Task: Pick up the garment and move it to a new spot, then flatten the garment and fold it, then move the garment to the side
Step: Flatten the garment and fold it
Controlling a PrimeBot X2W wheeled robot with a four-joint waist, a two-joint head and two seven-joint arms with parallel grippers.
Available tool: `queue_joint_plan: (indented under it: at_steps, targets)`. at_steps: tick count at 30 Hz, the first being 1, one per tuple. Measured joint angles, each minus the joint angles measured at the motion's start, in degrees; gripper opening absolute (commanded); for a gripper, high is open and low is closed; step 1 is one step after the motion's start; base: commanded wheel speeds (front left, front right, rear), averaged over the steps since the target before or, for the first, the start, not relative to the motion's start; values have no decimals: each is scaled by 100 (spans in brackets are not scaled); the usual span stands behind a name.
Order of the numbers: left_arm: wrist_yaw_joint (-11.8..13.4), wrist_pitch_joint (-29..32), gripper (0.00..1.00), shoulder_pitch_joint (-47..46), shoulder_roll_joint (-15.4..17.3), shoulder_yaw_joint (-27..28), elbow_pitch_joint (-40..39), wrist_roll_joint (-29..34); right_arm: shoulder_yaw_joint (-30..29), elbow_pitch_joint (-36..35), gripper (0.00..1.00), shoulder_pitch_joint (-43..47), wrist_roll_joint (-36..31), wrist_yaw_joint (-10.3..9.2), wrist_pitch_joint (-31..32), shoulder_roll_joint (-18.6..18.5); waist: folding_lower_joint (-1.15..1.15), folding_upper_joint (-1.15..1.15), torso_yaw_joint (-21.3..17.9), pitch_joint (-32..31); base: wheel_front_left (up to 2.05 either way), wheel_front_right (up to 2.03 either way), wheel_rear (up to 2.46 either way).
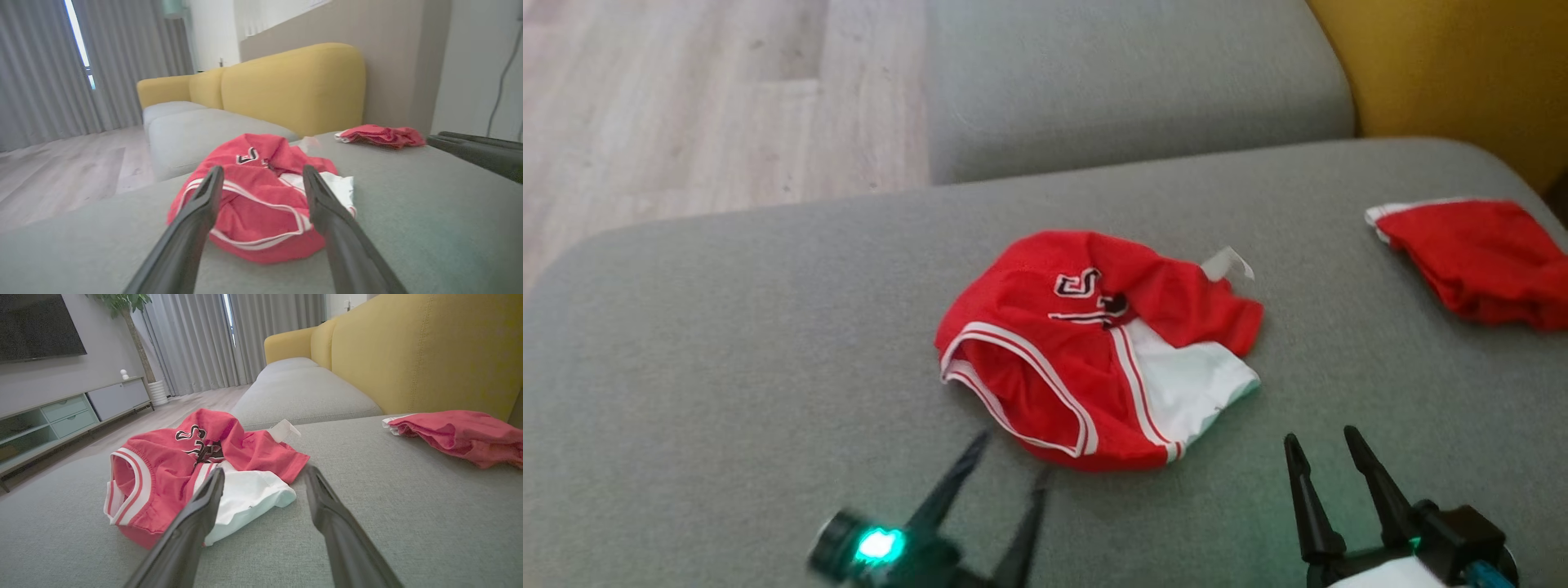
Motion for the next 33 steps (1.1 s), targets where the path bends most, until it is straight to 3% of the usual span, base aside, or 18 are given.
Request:
queue_joint_plan:
  at_steps: [5, 10, 21, 23, 24, 33]
  targets:
    - [-320, -2, 100, -1043, 13, -859, 651, 347, 107, -16, 100, -213, 0, 0, 0, -109, 0, 0, -266, 312, 0, 0, 0]
    - [-417, -16, 100, -1867, 51, -1478, 1461, 499, 170, -62, 100, -449, 1, 0, 0, -153, 0, 0, -565, 611, 0, 0, 0]
    - [-353, -16, 100, -2734, 67, -1561, 3420, 492, 207, -79, 100, -695, 11, 0, 0, -157, 0, 0, -1247, 1070, 0, 0, 0]
    - [-344, -16, 11, -2811, 63, -1556, 3596, 460, 204, -79, 100, -697, 11, 0, 0, -157, 0, 0, -1325, 1114, 0, 0, 0]
    - [-326, -16, 0, -2850, 54, -1547, 3669, 392, 207, -79, 100, -697, 11, 0, 0, -157, 0, 0, -1356, 1125, 0, 0, 0]
    - [-374, -16, 0, -2978, 5, -1622, 3555, -133, 221, -46, 100, -710, 10, 0, 0, -157, -1, 0, -1481, 951, 0, 0, 0]
